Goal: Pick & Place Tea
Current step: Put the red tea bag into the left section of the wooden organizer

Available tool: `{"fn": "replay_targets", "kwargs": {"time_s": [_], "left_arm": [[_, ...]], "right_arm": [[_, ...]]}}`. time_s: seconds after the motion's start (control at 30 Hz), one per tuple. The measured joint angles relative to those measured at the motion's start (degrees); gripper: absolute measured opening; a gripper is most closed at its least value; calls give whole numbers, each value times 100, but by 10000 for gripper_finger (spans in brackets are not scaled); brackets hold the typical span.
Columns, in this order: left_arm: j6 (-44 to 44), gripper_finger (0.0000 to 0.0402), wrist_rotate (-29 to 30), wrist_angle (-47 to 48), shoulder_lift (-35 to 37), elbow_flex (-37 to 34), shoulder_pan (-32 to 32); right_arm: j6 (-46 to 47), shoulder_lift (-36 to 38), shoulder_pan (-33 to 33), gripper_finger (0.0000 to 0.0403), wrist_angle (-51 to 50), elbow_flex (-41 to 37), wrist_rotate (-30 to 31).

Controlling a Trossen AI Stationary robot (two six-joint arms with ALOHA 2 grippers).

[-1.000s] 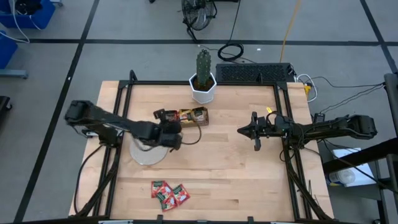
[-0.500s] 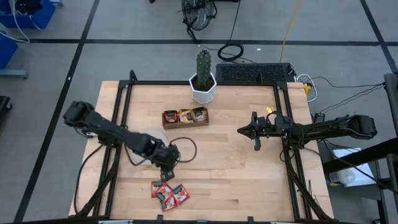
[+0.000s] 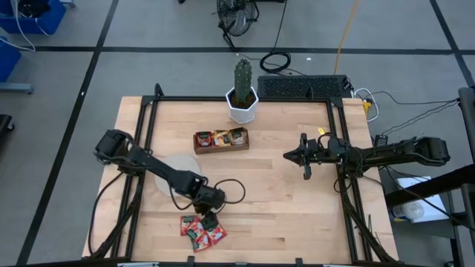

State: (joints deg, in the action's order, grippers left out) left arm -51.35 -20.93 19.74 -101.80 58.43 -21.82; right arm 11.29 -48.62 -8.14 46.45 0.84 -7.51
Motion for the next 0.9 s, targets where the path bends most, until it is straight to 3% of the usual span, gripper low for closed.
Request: {"fn": "replay_targets", "kwargs": {"time_s": [0.5, 0.9], "left_arm": [[-482, 241, -742, -594, -581, 15, -52], [-698, 241, -732, -653, -585, 7, -160]], "right_arm": [[0, -2, -1, 0, 40, -4, -3], [0, -2, -1, 0, 40, -4, -4]]}}
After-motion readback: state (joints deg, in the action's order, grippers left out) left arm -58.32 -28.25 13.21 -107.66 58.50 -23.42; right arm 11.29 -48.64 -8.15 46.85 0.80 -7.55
